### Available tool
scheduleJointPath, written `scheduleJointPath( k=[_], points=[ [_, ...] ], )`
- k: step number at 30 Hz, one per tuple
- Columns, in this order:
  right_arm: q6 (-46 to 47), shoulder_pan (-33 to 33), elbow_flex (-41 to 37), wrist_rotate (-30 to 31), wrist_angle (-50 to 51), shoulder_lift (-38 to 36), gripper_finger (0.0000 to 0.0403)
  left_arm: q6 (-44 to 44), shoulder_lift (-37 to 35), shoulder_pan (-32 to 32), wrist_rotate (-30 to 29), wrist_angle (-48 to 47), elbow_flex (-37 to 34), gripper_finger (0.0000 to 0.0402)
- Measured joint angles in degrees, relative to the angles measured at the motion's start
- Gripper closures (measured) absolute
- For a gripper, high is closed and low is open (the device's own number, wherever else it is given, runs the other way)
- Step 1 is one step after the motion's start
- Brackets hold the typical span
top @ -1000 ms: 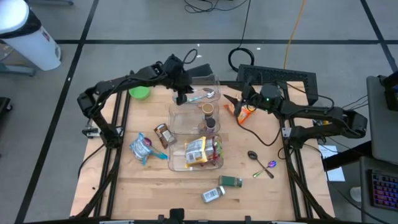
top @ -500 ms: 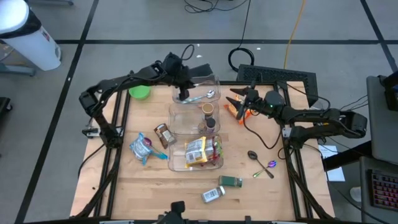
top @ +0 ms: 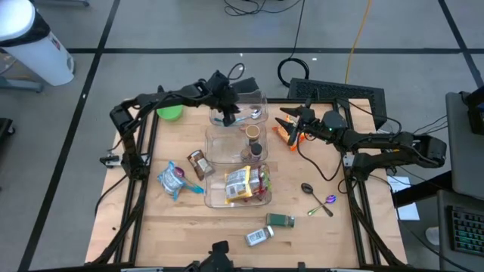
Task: Pick & Place Food Item
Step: Put the white patterned spoon into the top transparent bin
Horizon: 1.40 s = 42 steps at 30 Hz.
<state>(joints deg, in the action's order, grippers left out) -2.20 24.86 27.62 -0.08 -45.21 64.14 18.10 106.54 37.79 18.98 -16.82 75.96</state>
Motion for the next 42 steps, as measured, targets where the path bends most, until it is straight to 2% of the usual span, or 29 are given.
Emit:
scheduleJointPath(
  k=[33, 42],
  points=[
    [0.0, -0.2, 0.0, -0.2, 0.0, 0.0, 0.0211, -2.8, 6.8, -0.1, -2.5, 1.6, 0.0, 0.0373],
    [-0.2, -0.2, 0.0, -0.2, 0.0, 0.0, 0.0213, -1.7, 7.2, -0.3, -6.6, 1.5, 0.0, 0.0373]
  ],
)
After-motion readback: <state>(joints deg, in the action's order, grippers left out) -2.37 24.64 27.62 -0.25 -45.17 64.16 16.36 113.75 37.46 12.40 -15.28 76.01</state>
